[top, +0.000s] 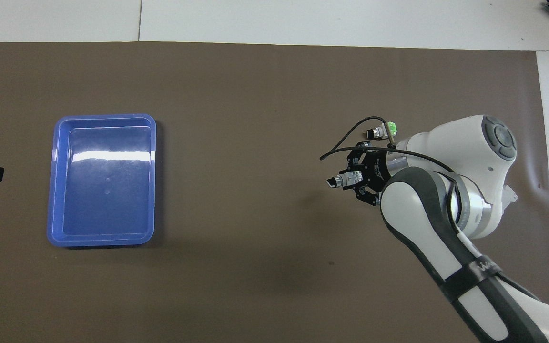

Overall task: Turn and place switch with both arms
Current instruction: 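Carry the switch toward the tray while the left gripper reaches toward it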

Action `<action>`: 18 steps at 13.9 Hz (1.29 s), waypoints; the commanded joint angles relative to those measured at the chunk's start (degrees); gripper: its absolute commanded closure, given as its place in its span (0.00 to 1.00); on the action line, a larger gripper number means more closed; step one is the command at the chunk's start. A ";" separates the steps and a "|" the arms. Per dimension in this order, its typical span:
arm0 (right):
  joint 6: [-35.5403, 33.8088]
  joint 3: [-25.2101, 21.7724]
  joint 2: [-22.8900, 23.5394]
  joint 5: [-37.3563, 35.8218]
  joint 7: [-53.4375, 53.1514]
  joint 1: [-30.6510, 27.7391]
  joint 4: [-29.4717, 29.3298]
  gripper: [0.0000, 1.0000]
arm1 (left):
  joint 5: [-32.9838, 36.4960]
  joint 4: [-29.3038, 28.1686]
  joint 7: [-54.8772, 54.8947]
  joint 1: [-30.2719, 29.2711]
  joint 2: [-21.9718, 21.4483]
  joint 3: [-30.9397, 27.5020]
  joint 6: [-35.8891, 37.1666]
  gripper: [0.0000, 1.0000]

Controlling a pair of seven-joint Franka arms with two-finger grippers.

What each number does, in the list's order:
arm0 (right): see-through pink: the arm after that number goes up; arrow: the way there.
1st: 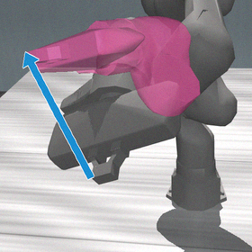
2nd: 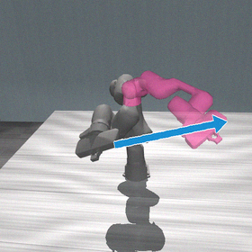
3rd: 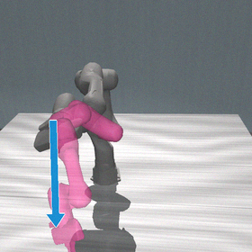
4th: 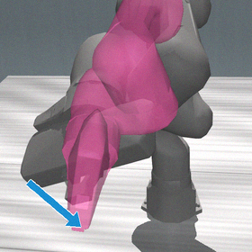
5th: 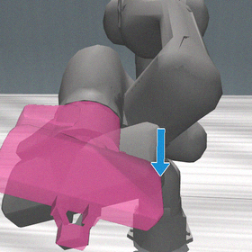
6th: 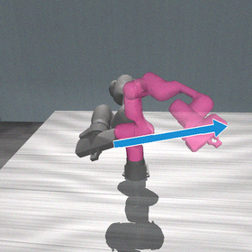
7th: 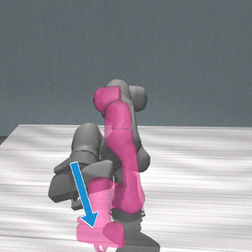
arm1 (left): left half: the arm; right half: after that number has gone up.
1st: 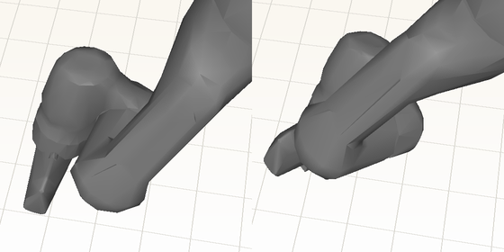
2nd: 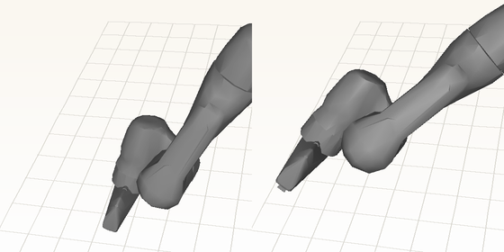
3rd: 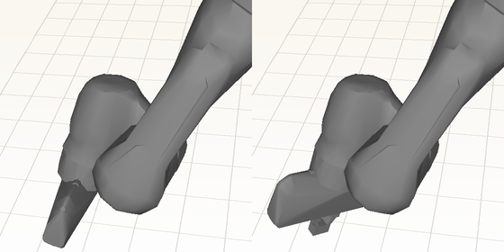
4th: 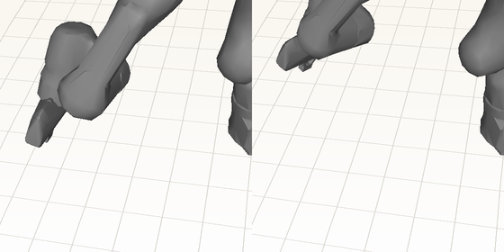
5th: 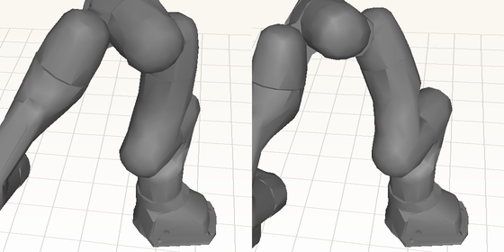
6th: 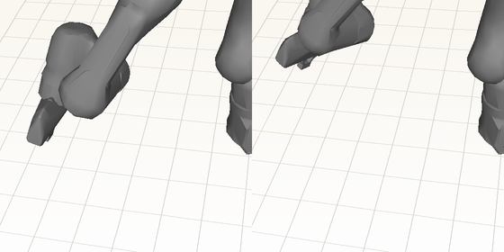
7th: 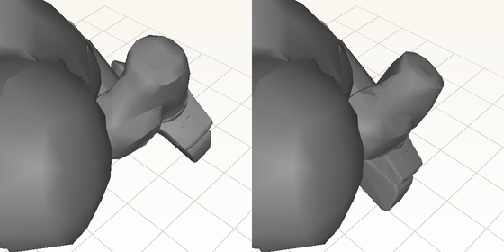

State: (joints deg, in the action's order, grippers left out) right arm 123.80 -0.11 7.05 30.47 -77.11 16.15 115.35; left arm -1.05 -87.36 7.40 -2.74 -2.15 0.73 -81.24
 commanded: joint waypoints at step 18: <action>11.64 4.25 0.95 15.73 -22.12 12.24 -11.90 1.00 | -25.73 -13.08 -16.61 8.27 -4.44 0.76 -14.45 0.07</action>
State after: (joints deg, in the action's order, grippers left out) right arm 133.48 3.96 7.34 42.41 -98.04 27.72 104.29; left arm -22.52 -94.79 -5.34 2.82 -3.73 2.20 -90.99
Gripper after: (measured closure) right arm 0.665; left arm 0.066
